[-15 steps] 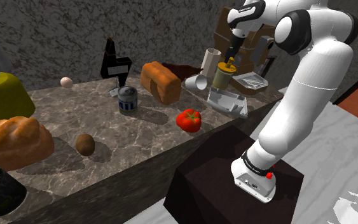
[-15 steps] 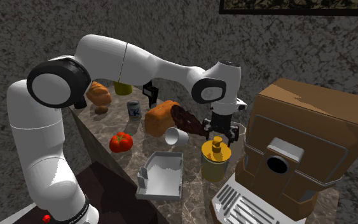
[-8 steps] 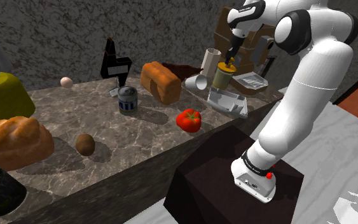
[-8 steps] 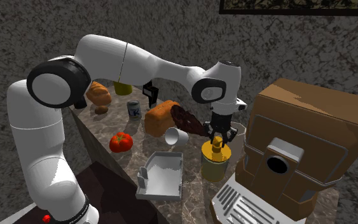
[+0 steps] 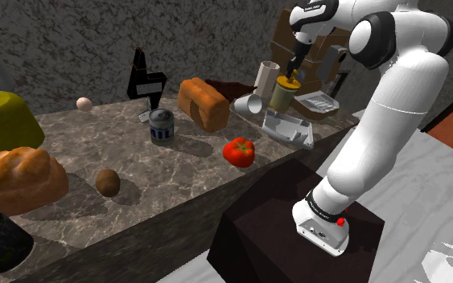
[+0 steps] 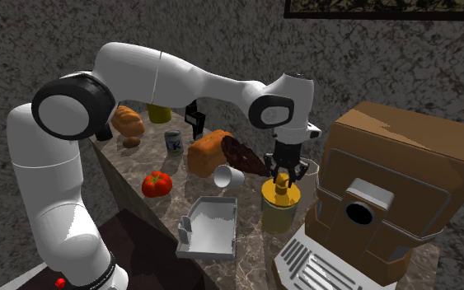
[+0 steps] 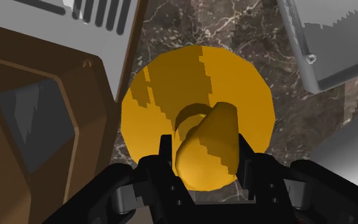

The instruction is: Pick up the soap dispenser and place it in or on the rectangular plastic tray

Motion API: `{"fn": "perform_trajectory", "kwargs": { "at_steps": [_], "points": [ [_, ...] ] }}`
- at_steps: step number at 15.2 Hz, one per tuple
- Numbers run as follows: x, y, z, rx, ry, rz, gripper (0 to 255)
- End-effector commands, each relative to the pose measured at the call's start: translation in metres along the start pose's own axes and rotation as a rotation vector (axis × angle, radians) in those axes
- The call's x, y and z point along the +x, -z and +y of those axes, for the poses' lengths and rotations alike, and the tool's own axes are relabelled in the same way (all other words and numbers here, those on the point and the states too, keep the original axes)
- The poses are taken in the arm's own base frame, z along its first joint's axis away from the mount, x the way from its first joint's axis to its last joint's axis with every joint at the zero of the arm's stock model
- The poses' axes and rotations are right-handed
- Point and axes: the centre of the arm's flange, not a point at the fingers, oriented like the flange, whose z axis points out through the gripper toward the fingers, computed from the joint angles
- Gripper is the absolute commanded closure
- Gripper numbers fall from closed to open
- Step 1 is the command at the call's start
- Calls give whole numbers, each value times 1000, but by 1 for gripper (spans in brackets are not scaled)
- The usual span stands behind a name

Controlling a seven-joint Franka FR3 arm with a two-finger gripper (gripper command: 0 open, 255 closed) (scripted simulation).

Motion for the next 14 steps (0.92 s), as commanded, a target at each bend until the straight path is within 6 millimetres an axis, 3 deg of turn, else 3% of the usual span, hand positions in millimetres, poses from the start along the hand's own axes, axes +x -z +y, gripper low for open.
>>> {"fn": "perform_trajectory", "kwargs": {
  "at_steps": [1,14],
  "points": [
    [1,11,0,0,0,0,255],
    [1,79,1,0,0,0,255]
  ]
}}
